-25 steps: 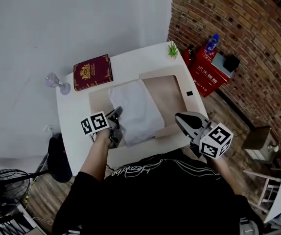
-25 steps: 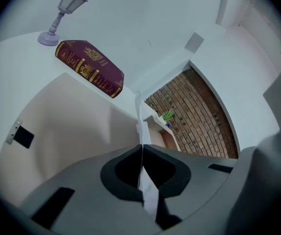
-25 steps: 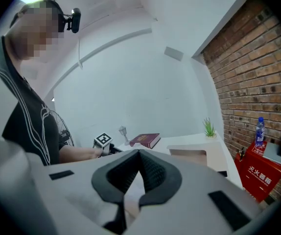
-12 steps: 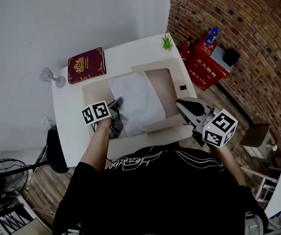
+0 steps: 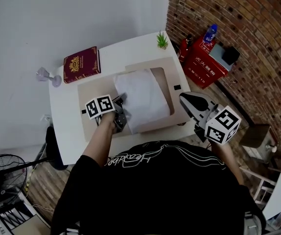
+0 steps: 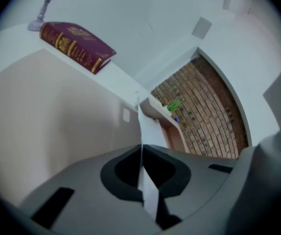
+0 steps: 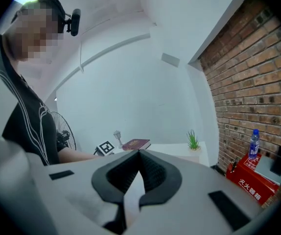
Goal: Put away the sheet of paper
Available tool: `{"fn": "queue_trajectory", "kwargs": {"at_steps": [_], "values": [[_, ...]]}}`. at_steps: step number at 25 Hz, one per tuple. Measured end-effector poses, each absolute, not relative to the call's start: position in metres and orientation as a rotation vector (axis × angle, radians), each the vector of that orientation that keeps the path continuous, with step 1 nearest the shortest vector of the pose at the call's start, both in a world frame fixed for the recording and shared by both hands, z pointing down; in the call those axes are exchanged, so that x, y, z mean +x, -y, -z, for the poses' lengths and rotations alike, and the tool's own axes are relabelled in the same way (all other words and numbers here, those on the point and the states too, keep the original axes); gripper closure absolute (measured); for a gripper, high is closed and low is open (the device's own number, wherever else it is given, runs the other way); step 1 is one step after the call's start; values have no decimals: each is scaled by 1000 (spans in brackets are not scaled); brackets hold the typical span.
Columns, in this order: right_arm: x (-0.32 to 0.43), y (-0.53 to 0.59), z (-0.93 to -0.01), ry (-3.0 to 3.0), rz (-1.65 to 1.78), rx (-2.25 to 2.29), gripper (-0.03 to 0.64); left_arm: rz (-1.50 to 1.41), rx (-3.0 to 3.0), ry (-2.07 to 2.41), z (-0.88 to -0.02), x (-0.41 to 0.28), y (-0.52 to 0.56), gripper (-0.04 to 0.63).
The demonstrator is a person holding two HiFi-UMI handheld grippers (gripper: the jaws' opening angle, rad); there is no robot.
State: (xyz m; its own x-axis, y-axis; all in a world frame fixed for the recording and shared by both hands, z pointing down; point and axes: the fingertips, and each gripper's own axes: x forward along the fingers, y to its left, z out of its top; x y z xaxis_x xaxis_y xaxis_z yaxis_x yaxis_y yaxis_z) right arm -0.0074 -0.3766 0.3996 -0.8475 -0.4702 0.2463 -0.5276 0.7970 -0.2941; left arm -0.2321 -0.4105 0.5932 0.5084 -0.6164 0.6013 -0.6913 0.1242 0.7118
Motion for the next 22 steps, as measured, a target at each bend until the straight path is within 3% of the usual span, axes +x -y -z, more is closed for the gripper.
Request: {"fn": "queue_trajectory", "kwargs": {"at_steps": [22], "values": [[34, 388, -384, 2856, -487, 794, 614, -172, 1530, 1172, -614, -166, 438, 561]]}}
